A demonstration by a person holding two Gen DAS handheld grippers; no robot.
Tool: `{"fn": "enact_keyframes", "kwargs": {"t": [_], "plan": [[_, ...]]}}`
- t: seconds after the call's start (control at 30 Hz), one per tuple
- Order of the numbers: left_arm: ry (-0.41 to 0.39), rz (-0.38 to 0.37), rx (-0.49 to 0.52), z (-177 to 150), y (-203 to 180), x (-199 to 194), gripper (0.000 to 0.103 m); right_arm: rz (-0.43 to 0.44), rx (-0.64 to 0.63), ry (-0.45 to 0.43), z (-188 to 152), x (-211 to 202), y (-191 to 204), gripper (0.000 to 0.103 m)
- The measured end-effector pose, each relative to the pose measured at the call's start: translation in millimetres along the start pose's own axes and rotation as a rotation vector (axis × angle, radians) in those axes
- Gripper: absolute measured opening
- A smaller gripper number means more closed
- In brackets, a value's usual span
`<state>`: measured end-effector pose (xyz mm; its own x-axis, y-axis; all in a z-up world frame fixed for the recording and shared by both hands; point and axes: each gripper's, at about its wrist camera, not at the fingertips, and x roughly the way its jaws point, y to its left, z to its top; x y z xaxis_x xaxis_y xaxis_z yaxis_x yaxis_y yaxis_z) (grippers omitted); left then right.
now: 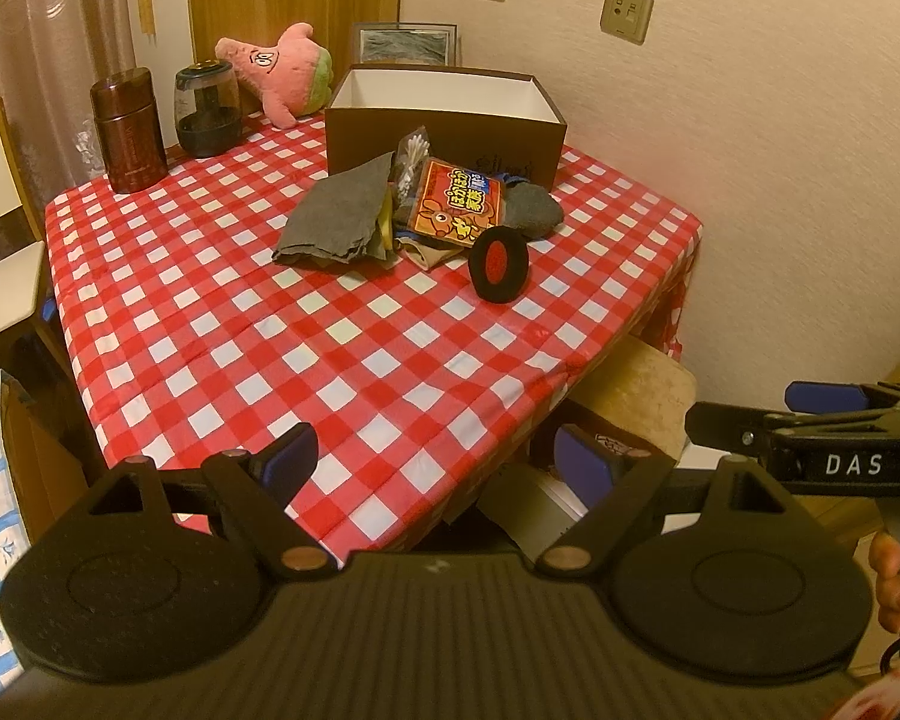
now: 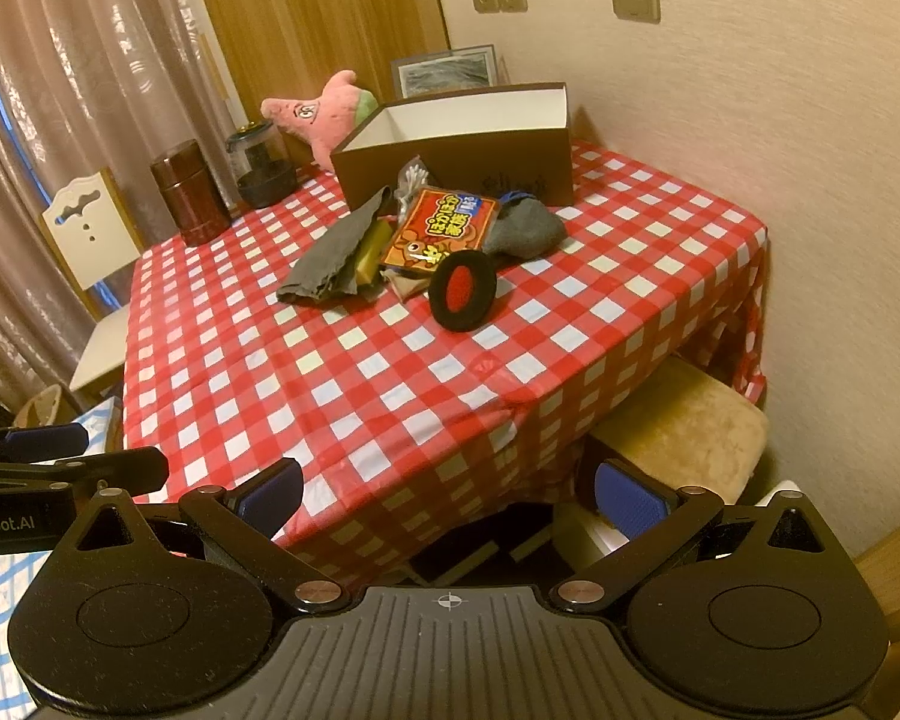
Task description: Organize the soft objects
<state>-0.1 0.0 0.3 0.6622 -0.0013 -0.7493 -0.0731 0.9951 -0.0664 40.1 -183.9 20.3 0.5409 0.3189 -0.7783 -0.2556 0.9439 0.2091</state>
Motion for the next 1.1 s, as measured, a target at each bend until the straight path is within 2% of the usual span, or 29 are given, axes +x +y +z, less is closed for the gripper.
{"fn": "enact_keyframes", "kwargs": {"t": [0.83,1.1], "plan": [[0.008,-0.005,0.008,3,-18,-7,0.085,-0.002,0.009,-0.001,6,13,7,0.103],[0.014,-0.018,0.037,6,4,15,0.085,-0.015,0.044,-0.027,6,19,15,0.103]]}}
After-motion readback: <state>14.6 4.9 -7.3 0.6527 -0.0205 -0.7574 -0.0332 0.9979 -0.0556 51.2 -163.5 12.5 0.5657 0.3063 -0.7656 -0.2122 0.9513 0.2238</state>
